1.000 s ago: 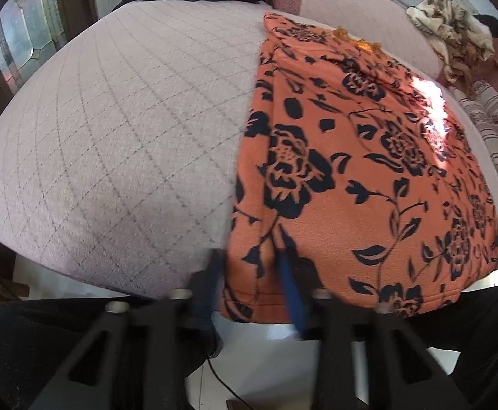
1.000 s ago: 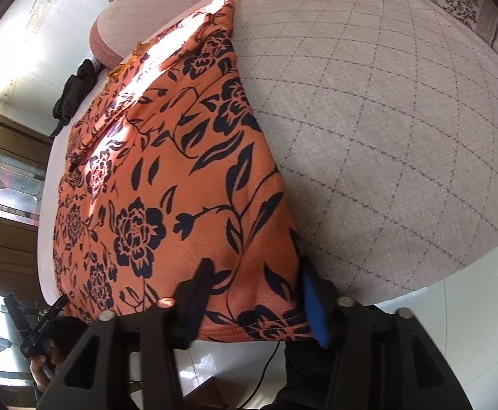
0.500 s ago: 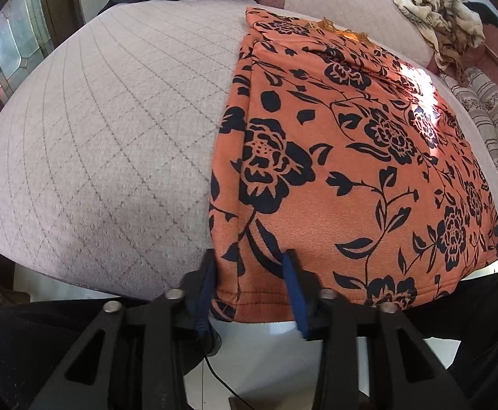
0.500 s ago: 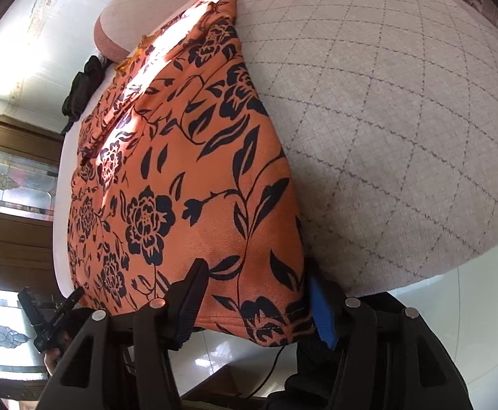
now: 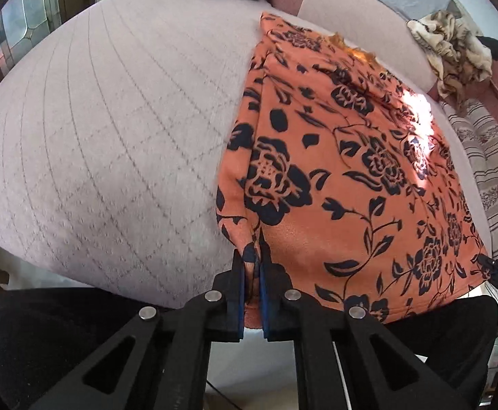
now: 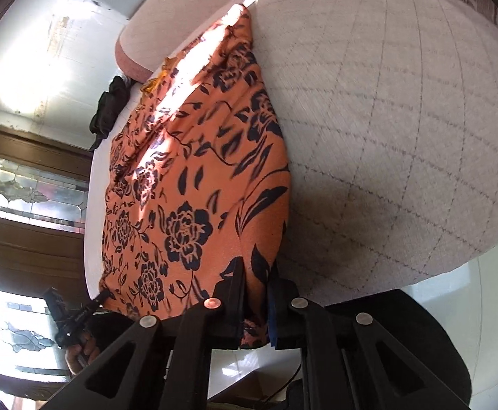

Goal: Fold small clothes

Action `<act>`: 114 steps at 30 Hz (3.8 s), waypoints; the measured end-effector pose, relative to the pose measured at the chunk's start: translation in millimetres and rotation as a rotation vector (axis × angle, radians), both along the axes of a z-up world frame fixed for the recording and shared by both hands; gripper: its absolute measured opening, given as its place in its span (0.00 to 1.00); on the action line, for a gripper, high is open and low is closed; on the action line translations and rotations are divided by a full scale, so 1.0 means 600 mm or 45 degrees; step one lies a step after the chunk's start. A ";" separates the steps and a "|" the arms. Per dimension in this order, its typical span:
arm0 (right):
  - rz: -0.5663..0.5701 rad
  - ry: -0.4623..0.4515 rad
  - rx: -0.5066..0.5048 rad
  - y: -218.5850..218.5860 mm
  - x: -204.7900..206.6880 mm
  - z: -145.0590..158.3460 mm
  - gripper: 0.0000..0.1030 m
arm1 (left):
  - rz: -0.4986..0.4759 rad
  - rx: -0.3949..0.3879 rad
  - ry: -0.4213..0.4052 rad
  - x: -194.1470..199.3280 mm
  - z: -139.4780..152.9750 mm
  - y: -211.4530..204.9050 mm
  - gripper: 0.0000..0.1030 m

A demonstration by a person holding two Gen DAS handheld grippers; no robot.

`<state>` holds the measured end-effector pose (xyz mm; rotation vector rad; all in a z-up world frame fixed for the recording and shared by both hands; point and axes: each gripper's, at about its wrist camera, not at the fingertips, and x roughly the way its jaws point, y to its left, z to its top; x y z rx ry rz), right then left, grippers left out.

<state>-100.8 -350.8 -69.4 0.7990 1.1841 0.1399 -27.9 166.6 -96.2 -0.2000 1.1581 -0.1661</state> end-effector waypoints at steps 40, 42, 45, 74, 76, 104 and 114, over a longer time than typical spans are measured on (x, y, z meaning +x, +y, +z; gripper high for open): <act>-0.276 -0.328 0.084 -0.089 0.526 0.035 0.70 | 0.169 0.148 -0.128 0.613 0.053 -0.054 0.50; -0.235 -0.351 0.059 -0.074 0.496 0.028 0.70 | 0.235 0.044 -0.195 0.582 0.056 -0.015 0.51; -0.208 -0.376 -0.046 -0.061 0.428 0.040 0.70 | 0.258 0.015 -0.234 0.516 0.071 0.026 0.53; -0.528 -0.395 0.216 0.021 0.380 0.062 0.13 | 0.323 -0.097 -0.332 0.378 0.150 -0.066 0.13; -0.489 -0.455 0.198 0.030 0.369 0.110 0.13 | 0.308 -0.108 -0.399 0.343 0.195 -0.065 0.13; -0.236 -0.386 0.077 0.046 0.092 0.116 0.79 | 0.176 0.034 -0.297 0.128 0.107 -0.038 0.49; -0.411 -0.199 0.063 -0.001 0.066 0.063 0.31 | 0.080 0.050 -0.287 0.143 0.086 -0.074 0.51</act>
